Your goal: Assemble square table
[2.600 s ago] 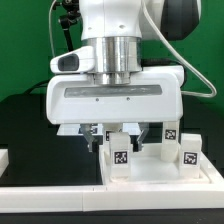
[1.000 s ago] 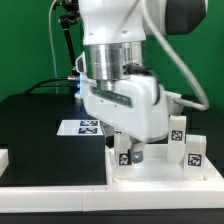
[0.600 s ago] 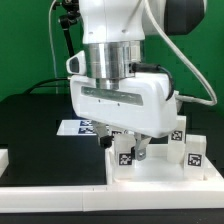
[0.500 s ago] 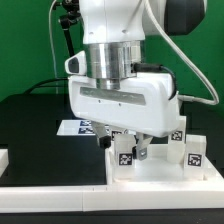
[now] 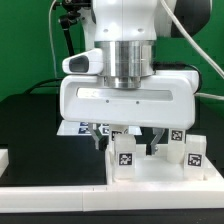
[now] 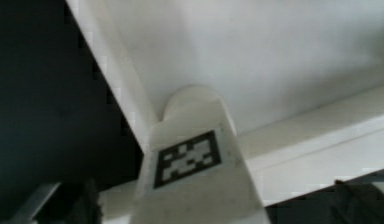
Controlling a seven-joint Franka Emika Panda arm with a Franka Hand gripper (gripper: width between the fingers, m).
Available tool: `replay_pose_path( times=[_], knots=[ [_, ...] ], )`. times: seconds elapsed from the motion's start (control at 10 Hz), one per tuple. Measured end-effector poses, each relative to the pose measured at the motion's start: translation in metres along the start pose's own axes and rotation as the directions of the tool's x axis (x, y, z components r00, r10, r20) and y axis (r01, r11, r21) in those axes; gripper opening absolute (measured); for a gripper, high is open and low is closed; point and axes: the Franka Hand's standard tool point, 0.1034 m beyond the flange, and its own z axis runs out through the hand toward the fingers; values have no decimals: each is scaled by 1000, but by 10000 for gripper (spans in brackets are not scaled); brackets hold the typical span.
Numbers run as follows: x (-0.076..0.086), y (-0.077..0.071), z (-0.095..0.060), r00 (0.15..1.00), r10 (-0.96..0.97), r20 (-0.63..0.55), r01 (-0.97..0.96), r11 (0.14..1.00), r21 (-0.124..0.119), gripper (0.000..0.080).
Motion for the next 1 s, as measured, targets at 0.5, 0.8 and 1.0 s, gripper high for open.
replay_pose_path(
  times=[0.5,0.8,1.0],
  knots=[
    [-1,-2,1,945,328,2,-328,945,1,648],
    [-1,-2,1,885,466,3,-466,885,1,648],
    [-1,-2,1,893,450,3,-450,893,1,531]
  ],
)
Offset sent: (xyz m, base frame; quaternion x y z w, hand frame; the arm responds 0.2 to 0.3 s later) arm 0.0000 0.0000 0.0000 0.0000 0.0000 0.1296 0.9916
